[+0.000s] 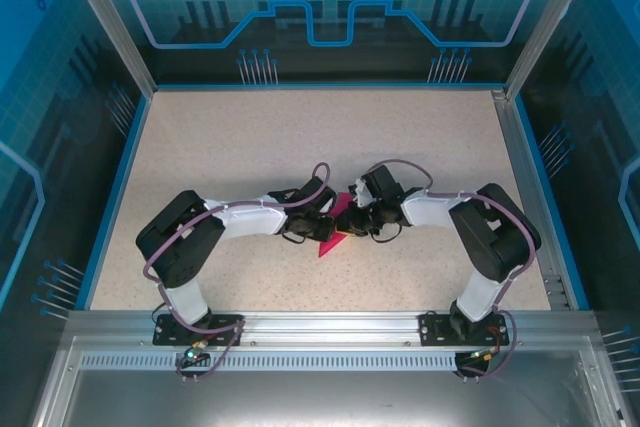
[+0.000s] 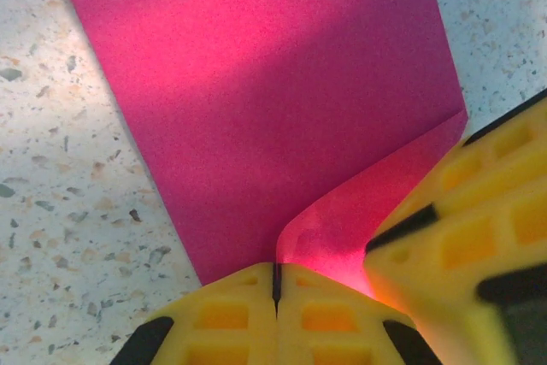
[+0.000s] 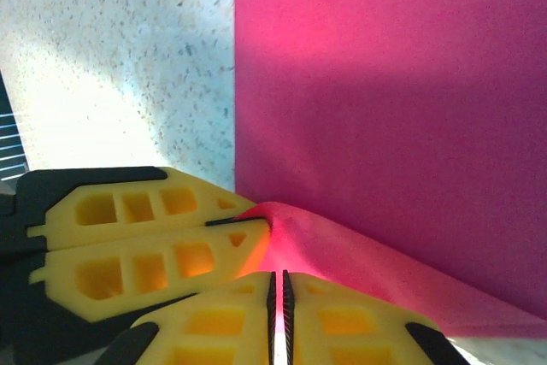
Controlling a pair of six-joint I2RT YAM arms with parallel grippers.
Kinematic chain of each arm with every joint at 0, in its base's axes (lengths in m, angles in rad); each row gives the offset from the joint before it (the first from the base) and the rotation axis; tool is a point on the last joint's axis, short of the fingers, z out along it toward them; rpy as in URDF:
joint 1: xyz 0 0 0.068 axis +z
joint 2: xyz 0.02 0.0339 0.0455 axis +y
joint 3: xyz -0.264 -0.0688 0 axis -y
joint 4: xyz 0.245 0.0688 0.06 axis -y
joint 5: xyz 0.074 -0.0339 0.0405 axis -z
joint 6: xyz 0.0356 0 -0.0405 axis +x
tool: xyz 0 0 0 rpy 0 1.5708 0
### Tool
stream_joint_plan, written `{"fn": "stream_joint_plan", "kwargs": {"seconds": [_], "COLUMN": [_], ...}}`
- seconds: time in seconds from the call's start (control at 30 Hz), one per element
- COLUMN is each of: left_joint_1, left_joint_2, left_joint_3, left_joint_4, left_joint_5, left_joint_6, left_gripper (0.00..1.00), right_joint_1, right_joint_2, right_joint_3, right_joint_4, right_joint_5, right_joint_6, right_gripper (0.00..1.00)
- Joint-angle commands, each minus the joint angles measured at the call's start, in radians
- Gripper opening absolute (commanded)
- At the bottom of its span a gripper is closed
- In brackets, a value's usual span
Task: Fold a paper plane with a square sheet of paper (pick it up from the middle)
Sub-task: Third fold the triangle at the center of the table.
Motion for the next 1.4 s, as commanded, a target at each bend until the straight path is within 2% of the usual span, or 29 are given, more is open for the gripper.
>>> {"fn": "stream_joint_plan", "kwargs": {"seconds": [0.0,0.47,0.6,0.77,0.87,1.07,1.2,1.37], "left_joint_1": [0.006,0.006,0.007,0.008,0.008,0.008,0.008,0.015], "left_joint_2": [0.032,0.032,-0.001,-0.107,-0.156,-0.214,-0.188,-0.125], "left_joint_3": [0.009,0.004,0.026,0.029,0.022,-0.051,-0.081,-0.102], "left_joint_4": [-0.051,-0.044,-0.067,-0.081,-0.083,0.008,0.055,0.116], "left_joint_5": [-0.019,-0.018,-0.014,-0.002,0.032,0.173,0.234,0.297], "left_joint_6": [0.021,0.022,0.004,-0.054,-0.1,-0.218,-0.285,-0.357], "left_gripper": [0.02,0.03,0.13,0.33,0.38,0.25,0.18,0.16], "right_joint_1": [0.03,0.014,0.013,0.012,0.013,0.012,0.012,0.012], "right_joint_2": [0.042,0.036,0.053,0.062,0.067,0.067,0.068,0.067], "right_joint_3": [-0.006,-0.016,-0.022,-0.035,-0.037,-0.04,-0.046,-0.046], "right_joint_4": [0.028,-0.029,-0.038,-0.028,-0.022,-0.025,-0.025,-0.027], "right_joint_5": [-0.003,0.075,0.091,0.101,0.106,0.113,0.117,0.118], "right_joint_6": [0.033,0.007,0.006,0.013,0.016,0.017,0.015,0.016], "right_gripper": [0.13,0.13,0.12,0.12,0.12,0.12,0.12,0.12]}}
